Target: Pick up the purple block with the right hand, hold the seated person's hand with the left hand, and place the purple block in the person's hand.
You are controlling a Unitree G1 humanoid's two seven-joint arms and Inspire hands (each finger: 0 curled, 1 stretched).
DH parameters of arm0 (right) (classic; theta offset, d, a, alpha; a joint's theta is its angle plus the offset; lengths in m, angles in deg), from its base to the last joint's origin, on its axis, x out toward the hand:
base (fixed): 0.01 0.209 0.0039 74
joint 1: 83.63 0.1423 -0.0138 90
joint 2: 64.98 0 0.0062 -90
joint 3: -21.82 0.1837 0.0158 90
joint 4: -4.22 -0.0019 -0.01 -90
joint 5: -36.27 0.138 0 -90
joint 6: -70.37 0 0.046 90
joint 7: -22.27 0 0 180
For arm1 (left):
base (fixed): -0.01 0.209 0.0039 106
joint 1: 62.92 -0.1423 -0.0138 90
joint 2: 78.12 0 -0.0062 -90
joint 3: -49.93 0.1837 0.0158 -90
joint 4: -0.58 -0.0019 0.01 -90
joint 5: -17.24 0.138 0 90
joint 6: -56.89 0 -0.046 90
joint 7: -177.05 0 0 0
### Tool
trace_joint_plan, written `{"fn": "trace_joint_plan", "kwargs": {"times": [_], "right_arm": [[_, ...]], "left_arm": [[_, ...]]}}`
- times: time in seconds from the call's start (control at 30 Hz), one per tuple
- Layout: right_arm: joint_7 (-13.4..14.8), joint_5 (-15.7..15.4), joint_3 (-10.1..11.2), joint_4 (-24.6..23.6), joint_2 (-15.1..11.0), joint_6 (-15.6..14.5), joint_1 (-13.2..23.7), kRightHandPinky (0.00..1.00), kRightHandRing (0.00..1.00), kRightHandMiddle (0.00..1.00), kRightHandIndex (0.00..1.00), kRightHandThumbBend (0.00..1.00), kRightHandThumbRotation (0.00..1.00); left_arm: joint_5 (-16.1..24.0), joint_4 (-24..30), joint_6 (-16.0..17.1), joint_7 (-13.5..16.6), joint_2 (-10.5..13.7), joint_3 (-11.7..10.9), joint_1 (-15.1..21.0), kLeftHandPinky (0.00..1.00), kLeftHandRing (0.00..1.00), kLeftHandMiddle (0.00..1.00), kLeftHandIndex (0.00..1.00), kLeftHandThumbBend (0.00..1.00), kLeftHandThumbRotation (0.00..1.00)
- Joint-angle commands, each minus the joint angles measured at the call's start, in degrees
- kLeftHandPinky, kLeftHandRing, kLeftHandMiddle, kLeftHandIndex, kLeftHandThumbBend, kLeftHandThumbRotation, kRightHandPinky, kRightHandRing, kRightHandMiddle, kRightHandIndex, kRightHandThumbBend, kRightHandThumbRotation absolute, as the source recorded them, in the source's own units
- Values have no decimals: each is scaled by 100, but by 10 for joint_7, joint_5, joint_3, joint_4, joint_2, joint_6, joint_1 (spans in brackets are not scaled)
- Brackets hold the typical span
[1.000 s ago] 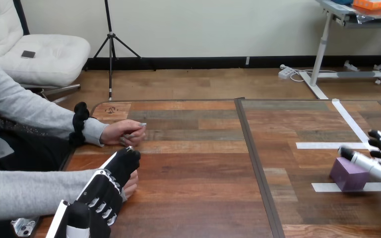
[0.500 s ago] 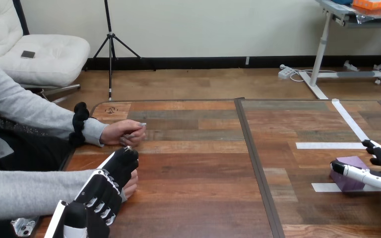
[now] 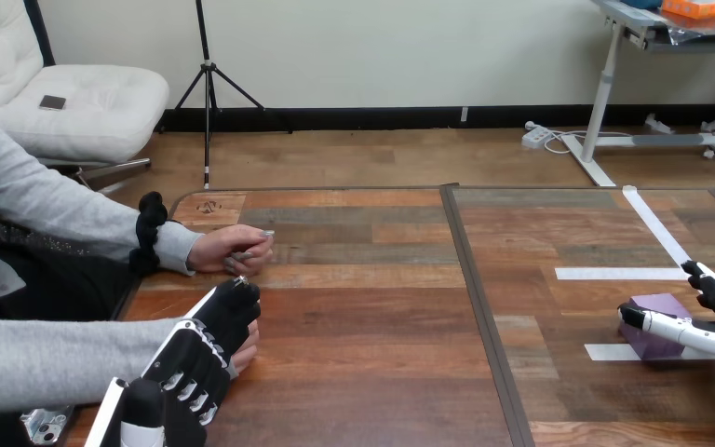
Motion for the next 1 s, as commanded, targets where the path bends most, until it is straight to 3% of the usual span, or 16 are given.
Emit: {"fn": "trace_joint_plan", "kwargs": {"times": [0.0, 0.2, 0.5, 0.8, 0.97], "right_arm": [[4, -5, -14, -7, -8, 5, 21, 90, 100, 100, 99, 100, 55], [-14, 12, -2, -5, -2, 0, 21, 92, 100, 100, 99, 100, 53], [12, -9, -22, -12, -2, -3, 21, 92, 100, 100, 97, 100, 51], [16, -5, -22, -23, 1, -7, 19, 91, 98, 99, 94, 100, 39], [36, -15, -30, -23, 1, -10, 21, 86, 94, 95, 92, 100, 31]], "left_arm": [[4, 20, 4, 2, -2, -2, 16, 96, 92, 90, 87, 89, 100], [2, 20, 3, 0, 0, -1, 16, 96, 92, 90, 86, 88, 100], [-5, 16, 6, -5, -2, 0, 16, 95, 92, 90, 86, 87, 100], [-9, 14, 7, -12, -1, 0, 17, 95, 92, 90, 86, 86, 100], [-9, 17, 5, -10, -2, -1, 16, 95, 93, 90, 86, 86, 100]]}}
